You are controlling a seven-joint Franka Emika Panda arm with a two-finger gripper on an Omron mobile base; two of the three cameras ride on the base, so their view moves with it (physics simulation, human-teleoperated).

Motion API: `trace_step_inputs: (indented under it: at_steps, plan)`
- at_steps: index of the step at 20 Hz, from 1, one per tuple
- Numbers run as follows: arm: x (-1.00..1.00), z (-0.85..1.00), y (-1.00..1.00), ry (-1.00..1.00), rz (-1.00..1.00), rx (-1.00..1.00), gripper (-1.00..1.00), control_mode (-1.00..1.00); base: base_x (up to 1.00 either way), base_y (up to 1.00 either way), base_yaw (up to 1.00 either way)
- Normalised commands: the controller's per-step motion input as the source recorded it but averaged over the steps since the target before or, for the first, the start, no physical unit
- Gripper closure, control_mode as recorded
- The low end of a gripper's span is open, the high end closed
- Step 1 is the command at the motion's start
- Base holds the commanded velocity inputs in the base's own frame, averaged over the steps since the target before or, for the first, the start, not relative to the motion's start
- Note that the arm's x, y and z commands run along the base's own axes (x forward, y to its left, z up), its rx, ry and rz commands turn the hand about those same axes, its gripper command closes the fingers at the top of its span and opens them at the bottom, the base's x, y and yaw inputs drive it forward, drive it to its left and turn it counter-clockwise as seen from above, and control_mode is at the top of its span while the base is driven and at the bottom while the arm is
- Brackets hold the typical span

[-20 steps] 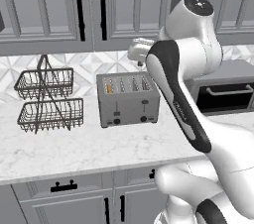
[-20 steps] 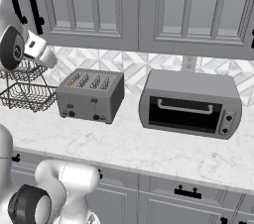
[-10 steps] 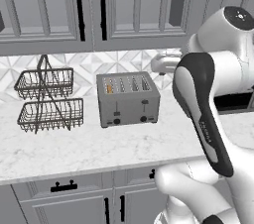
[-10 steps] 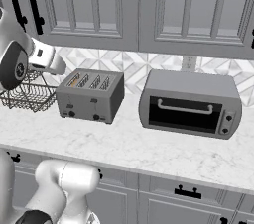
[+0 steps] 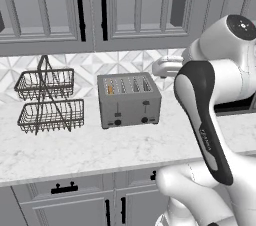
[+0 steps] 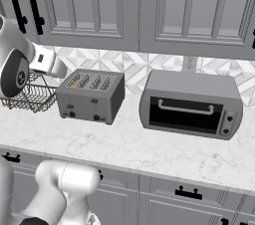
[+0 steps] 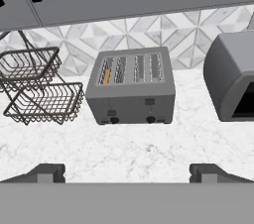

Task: Start the toaster. Once the lever pops up, take the bread to the plate on the dining counter.

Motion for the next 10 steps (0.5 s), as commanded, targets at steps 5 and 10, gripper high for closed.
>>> trace_step_inputs:
  at_steps: [5,10]
  plan:
    - [0.0,0.0,0.0,0.0,0.0,0.0,-1.0,-1.0,0.0,0.0,0.0]
    - [0.0,0.0,0.0,0.0,0.0,0.0,-1.0,-1.0,0.0,0.0,0.0]
